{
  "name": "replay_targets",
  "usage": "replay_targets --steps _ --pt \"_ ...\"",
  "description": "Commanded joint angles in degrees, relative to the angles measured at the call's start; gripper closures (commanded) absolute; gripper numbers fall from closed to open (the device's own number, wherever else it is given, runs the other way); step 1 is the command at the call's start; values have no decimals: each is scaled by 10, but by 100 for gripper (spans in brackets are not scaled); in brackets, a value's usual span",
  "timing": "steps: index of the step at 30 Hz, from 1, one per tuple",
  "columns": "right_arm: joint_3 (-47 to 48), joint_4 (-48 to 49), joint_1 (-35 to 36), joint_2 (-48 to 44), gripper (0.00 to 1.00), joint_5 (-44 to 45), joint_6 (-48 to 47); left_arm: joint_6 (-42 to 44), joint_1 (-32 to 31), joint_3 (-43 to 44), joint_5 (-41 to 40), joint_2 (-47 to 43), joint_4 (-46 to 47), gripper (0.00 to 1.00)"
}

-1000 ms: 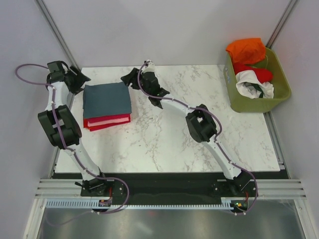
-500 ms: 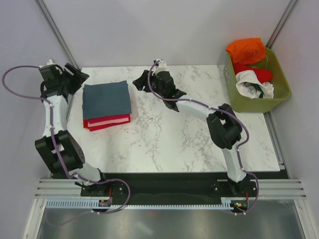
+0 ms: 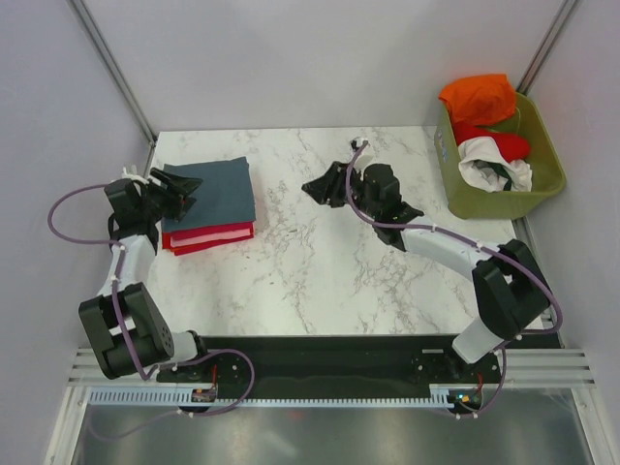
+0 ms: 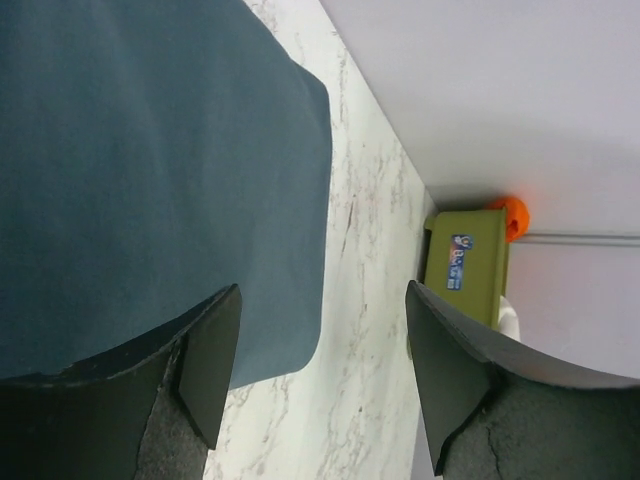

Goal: Fold and stack the t-shirts
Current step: Reset both grippers

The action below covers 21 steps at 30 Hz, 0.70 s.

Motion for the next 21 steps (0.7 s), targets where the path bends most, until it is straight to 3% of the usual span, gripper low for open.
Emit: replay_targets --steps 1,6,15,21 --pt "-45 4 4 -58 55 -25 -14 -78 -4 -21 28 -11 120 27" --pt "-74 -10 3 -96 61 -20 -29 -122 -4 -10 32 21 161 29" --pt "-93 -9 3 -109 64 -20 -35 -109 -5 -8 -64 57 158 29" --pt "-96 -2 3 -108 65 -27 -30 -128 -15 33 -58 129 218 31"
